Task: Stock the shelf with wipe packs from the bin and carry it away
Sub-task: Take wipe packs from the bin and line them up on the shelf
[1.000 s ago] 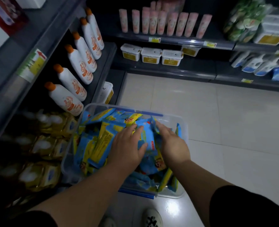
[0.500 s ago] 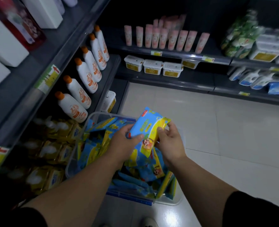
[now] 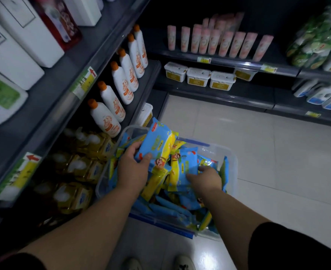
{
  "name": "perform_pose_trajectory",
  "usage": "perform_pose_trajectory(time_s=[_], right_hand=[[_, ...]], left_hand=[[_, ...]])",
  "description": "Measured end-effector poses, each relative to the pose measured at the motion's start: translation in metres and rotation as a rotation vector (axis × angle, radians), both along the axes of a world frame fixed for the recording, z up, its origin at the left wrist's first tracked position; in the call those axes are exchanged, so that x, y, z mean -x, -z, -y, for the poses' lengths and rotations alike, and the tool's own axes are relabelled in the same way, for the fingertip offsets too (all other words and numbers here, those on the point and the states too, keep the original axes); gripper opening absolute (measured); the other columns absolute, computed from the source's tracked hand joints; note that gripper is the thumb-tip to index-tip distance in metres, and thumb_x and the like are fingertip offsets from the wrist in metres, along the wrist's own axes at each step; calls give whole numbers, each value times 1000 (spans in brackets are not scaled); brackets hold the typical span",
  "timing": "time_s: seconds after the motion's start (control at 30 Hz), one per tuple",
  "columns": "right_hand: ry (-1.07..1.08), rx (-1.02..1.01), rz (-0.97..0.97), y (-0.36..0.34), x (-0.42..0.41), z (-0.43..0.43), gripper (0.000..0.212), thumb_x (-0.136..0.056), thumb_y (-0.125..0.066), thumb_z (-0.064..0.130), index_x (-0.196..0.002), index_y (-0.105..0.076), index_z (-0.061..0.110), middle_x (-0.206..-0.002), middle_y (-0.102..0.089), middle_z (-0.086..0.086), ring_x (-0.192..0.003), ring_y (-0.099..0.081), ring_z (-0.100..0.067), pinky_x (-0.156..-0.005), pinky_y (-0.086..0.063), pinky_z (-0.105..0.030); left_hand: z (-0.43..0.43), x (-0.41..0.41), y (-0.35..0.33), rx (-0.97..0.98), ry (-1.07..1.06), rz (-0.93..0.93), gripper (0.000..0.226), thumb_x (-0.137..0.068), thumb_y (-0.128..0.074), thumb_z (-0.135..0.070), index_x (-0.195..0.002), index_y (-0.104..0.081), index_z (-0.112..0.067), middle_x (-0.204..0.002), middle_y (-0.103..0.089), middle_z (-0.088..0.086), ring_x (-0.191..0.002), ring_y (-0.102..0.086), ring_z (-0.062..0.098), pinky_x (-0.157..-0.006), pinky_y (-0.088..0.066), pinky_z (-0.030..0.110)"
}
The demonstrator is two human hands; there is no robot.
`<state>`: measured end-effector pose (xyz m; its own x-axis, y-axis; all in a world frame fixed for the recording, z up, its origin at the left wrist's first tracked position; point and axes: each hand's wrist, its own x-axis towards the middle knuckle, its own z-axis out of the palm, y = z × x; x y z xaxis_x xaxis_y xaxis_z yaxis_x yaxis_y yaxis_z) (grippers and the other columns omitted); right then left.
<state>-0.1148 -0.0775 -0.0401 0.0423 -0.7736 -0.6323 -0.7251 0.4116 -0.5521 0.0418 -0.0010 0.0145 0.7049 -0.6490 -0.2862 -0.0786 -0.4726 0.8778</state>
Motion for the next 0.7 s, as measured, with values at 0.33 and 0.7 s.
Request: perform_pose_trajectory(time_s=[0.33, 0.7], right_hand=[[303, 95, 524, -87, -8, 2, 14, -93, -55, 11, -101, -51, 21, -88, -63, -6, -80, -66, -30, -53, -59, -39], [-7, 55, 1208, -303, -70, -19, 24, -99, -49, 13, -121, -47, 22, -100, -72, 5, -80, -71, -18, -59, -59, -34]], left_hand=[[-11, -8, -86, 115, -36, 131, 32, -93, -57, -9, -124, -55, -17, -107, -58, -4, -84, -55, 2, -57, -43, 1], [-47, -50, -283, 462, -274, 430, 32, -86, -64, -6, -102, -56, -33, -96, -65, 1, -80, -62, 12, -67, -49, 15]])
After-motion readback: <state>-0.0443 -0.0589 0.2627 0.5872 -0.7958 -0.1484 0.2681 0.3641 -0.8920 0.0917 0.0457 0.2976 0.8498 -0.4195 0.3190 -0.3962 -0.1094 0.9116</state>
